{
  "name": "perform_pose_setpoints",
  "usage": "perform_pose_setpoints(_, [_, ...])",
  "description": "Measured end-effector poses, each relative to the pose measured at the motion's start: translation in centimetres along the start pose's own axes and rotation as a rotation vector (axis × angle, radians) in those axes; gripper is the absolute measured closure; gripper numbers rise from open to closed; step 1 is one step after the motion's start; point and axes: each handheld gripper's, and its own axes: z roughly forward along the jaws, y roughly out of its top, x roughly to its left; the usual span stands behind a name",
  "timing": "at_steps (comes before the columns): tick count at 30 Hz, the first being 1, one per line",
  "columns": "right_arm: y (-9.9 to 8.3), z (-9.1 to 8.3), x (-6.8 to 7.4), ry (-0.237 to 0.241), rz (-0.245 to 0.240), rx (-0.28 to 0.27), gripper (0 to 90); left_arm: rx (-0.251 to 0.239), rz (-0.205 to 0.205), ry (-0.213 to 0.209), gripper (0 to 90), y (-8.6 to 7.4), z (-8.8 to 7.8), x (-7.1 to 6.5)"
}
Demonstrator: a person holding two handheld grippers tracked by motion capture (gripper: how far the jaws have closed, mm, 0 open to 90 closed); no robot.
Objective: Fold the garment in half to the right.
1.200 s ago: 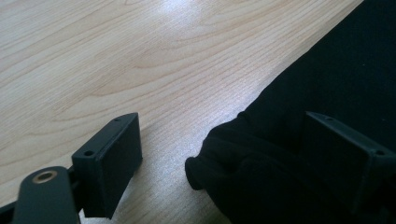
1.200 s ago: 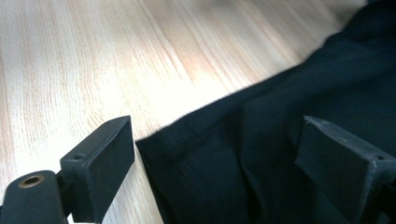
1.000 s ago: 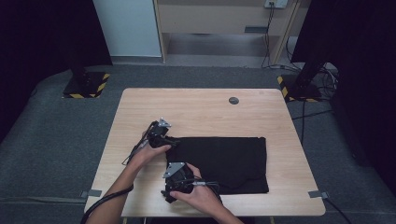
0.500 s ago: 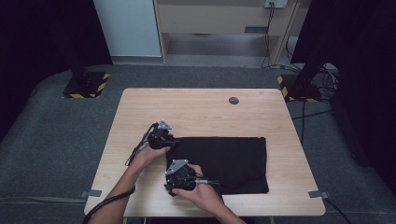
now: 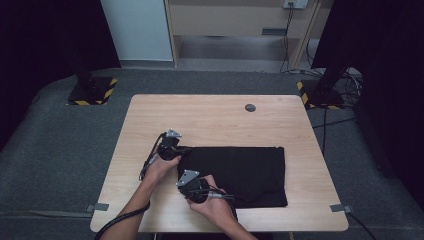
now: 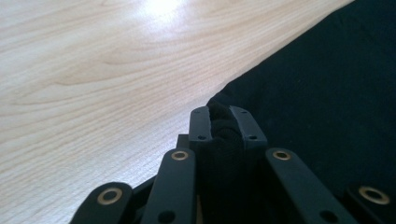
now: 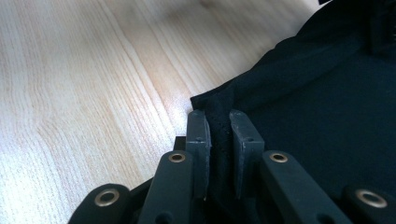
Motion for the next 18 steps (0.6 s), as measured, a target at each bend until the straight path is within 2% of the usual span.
perform_pose_setpoints(5, [0.8, -0.6, 0.6, -0.045, -0.051, -0.007, 80.8, -0.001, 0.029, 0.016, 80.8, 0.7, -1.1, -0.1])
perform_pose_setpoints(9, [1.6, -0.8, 1.1, -0.058, -0.082, -0.007, 80.9, -0.002, 0.043, 0.029, 80.8, 0.8, -1.9, 0.0])
perform_pose_setpoints(18, [2.4, -0.9, 1.8, -0.062, -0.103, -0.008, 81.0, -0.018, 0.029, 0.042, 80.8, 0.4, -3.1, 0.4])
